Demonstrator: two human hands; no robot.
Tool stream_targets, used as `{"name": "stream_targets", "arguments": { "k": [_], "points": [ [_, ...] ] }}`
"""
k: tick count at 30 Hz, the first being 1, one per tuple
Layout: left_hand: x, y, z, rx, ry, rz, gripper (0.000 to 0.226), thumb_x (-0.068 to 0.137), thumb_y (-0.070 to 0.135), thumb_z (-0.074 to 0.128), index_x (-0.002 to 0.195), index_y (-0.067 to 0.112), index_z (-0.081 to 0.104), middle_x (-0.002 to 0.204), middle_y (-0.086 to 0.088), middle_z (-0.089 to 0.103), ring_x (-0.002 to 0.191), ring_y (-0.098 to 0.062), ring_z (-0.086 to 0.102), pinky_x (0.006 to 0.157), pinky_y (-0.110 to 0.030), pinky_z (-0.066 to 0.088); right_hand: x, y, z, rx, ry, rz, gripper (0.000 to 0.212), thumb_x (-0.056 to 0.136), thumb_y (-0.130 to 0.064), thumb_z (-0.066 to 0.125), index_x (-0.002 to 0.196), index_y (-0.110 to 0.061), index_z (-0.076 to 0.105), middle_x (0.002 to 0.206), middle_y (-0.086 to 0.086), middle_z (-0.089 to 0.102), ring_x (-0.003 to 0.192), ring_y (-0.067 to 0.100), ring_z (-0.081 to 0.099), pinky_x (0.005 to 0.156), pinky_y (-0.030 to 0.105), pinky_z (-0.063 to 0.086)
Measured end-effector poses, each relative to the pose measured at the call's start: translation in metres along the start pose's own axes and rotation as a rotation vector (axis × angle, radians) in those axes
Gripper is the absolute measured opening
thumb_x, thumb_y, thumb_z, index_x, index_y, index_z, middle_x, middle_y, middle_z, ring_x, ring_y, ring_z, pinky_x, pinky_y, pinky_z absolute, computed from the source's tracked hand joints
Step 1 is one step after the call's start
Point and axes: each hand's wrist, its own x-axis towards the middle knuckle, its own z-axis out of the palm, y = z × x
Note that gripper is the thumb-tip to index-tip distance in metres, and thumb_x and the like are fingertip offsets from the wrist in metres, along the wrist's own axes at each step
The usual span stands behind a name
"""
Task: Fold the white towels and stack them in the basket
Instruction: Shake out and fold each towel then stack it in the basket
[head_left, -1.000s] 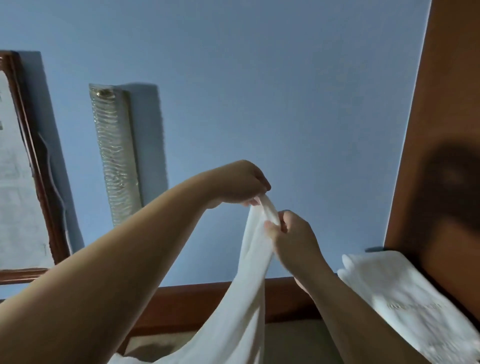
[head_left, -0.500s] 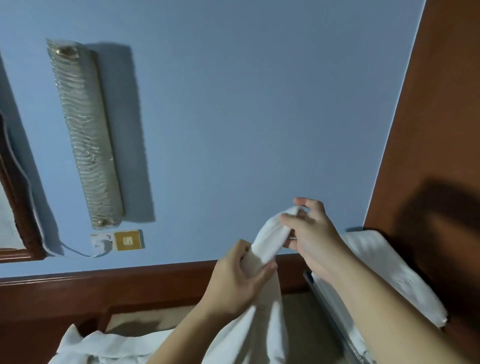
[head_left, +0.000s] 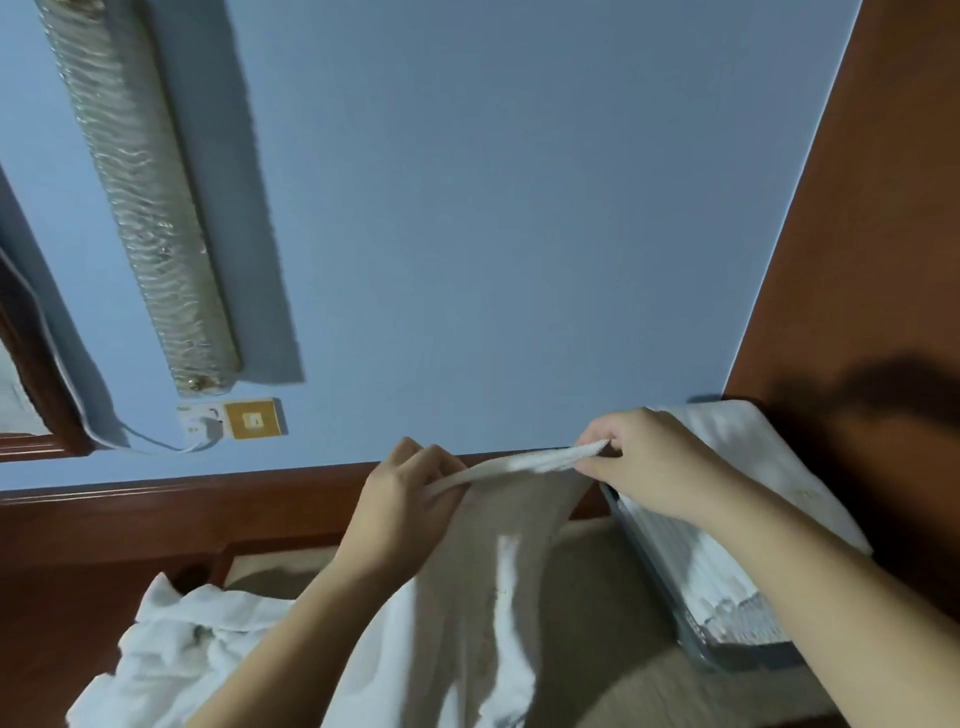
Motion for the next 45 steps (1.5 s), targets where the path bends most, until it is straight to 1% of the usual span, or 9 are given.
{"name": "stream_targets", "arguments": {
  "k": [6, 11, 15, 18, 23, 31, 38, 41, 45],
  "points": [
    [0.002, 0.005, -0.018, 0.074, -0.074, -0.016, 0.023, 0.088, 0.048, 0.077, 0.080, 0.032, 0.062, 0.070, 0.012, 0.061, 0.068, -0.009, 0.058, 0.058, -0.024, 0.044, 0.004, 0.001, 0.004, 0.299, 0.195, 0.082, 0.025, 0.093, -0.010, 0.061, 0.090, -0.030, 0.077, 0.079, -0.008, 0.076, 0.081, 0.015, 0.075, 0.081, 0.044, 0.063],
    [-0.039, 0.053, 0.012, -0.025, -0.319, 0.174, 0.035, 0.096, 0.055, 0.063, 0.084, 0.025, 0.050, 0.068, 0.010, 0.052, 0.061, -0.009, 0.050, 0.058, -0.025, 0.040, 0.016, -0.021, -0.005, 0.940, 0.199, 0.185, 0.016, 0.093, -0.014, 0.073, 0.106, -0.019, 0.080, 0.081, -0.010, 0.075, 0.078, 0.006, 0.074, 0.063, 0.018, 0.053],
    [-0.053, 0.091, 0.043, -0.137, -0.351, 0.130, 0.024, 0.103, 0.050, 0.055, 0.087, 0.035, 0.045, 0.068, 0.024, 0.051, 0.059, -0.004, 0.049, 0.059, -0.020, 0.035, 0.027, -0.032, -0.011, 0.731, 0.255, 0.096, 0.027, 0.094, -0.005, 0.069, 0.107, -0.027, 0.079, 0.101, -0.016, 0.065, 0.097, 0.008, 0.066, 0.085, 0.022, 0.050],
    [-0.053, 0.092, 0.055, -0.228, -0.262, -0.019, 0.019, 0.102, 0.049, 0.058, 0.097, 0.034, 0.047, 0.066, 0.014, 0.057, 0.061, -0.008, 0.053, 0.059, -0.029, 0.041, 0.030, -0.038, -0.032, 0.749, 0.287, 0.059, 0.031, 0.095, -0.001, 0.065, 0.104, -0.027, 0.080, 0.106, 0.002, 0.071, 0.095, 0.021, 0.071, 0.089, 0.033, 0.057],
    [-0.073, 0.027, 0.061, -0.099, -0.214, -0.222, 0.047, 0.093, 0.056, 0.066, 0.073, 0.024, 0.038, 0.058, 0.001, 0.049, 0.056, -0.017, 0.045, 0.055, -0.032, 0.035, 0.026, -0.016, -0.053, 0.652, 0.384, 0.089, 0.043, 0.088, 0.005, 0.052, 0.096, -0.026, 0.080, 0.122, 0.008, 0.071, 0.091, 0.029, 0.076, 0.082, 0.043, 0.065],
    [-0.148, -0.096, 0.024, -0.022, -0.423, -0.432, 0.038, 0.088, 0.050, 0.076, 0.074, 0.021, 0.054, 0.068, 0.015, 0.061, 0.064, -0.007, 0.056, 0.059, -0.027, 0.041, 0.006, 0.047, -0.008, 0.576, 0.394, 0.304, 0.045, 0.089, 0.001, 0.047, 0.109, -0.026, 0.077, 0.132, 0.004, 0.066, 0.108, 0.018, 0.069, 0.082, 0.034, 0.061],
    [-0.047, -0.068, -0.045, -0.059, -0.271, -0.178, 0.016, 0.095, 0.029, 0.063, 0.082, 0.020, 0.065, 0.077, 0.007, 0.063, 0.074, -0.007, 0.060, 0.066, -0.028, 0.045, 0.002, 0.043, 0.023, 0.398, 0.111, 0.273, 0.040, 0.090, -0.004, 0.055, 0.120, -0.026, 0.070, 0.113, -0.001, 0.068, 0.103, 0.017, 0.070, 0.082, 0.039, 0.066],
    [0.005, -0.035, -0.064, 0.016, -0.198, 0.020, 0.009, 0.100, 0.020, 0.067, 0.093, 0.024, 0.070, 0.087, 0.008, 0.064, 0.084, -0.008, 0.062, 0.072, -0.017, 0.044, 0.014, 0.033, 0.024, 0.275, 0.125, 0.245, 0.011, 0.093, -0.014, 0.062, 0.094, -0.018, 0.073, 0.088, 0.000, 0.077, 0.083, 0.020, 0.076, 0.076, 0.046, 0.066],
    [0.050, -0.019, -0.089, 0.112, -0.033, 0.074, 0.008, 0.099, 0.025, 0.067, 0.099, 0.030, 0.072, 0.090, 0.008, 0.064, 0.080, -0.008, 0.060, 0.070, -0.011, 0.039, 0.030, 0.025, 0.011, 0.437, 0.199, 0.310, 0.018, 0.092, -0.015, 0.069, 0.091, 0.000, 0.060, 0.077, 0.023, 0.074, 0.065, 0.032, 0.077, 0.071, 0.055, 0.065]
  ]
}}
